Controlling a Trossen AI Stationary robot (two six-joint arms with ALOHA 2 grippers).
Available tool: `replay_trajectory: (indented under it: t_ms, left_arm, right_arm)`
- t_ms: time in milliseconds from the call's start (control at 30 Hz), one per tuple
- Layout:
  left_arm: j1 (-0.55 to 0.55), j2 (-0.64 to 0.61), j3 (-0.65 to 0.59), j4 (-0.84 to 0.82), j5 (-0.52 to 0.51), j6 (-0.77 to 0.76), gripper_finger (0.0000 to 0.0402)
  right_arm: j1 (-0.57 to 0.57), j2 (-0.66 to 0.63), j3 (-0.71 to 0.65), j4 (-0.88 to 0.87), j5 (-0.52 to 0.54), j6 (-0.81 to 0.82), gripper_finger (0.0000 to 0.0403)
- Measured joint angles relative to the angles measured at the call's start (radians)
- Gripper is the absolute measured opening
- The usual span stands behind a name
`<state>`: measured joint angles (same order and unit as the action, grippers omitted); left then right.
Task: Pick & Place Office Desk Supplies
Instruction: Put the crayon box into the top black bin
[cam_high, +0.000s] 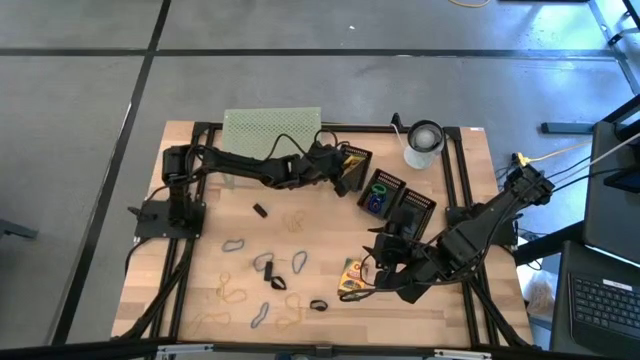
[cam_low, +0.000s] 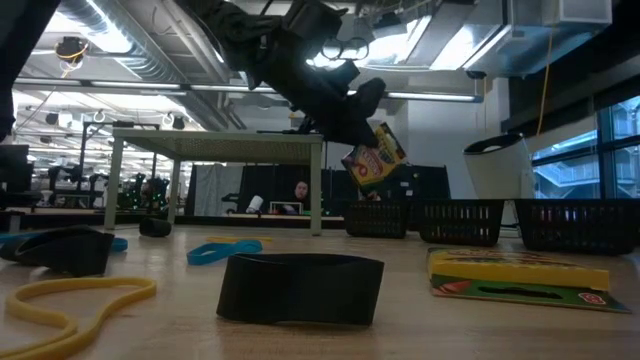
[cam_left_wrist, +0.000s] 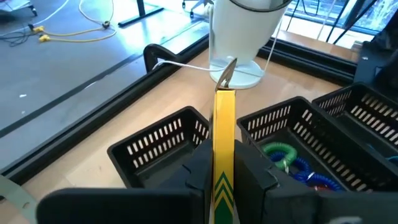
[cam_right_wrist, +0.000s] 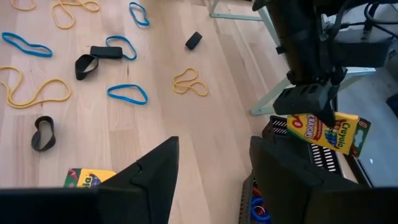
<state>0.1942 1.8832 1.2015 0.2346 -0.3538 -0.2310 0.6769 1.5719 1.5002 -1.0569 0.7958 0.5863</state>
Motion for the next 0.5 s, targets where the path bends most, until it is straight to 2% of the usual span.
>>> replay_trajectory:
  t_ms: [500]
  left_arm:
    - [0.001,0.001,0.000,-0.007,0.006,0.058,0.0040]
  right_arm:
    - [0.000,0.000,0.000,0.000,0.000,0.005,0.0198]
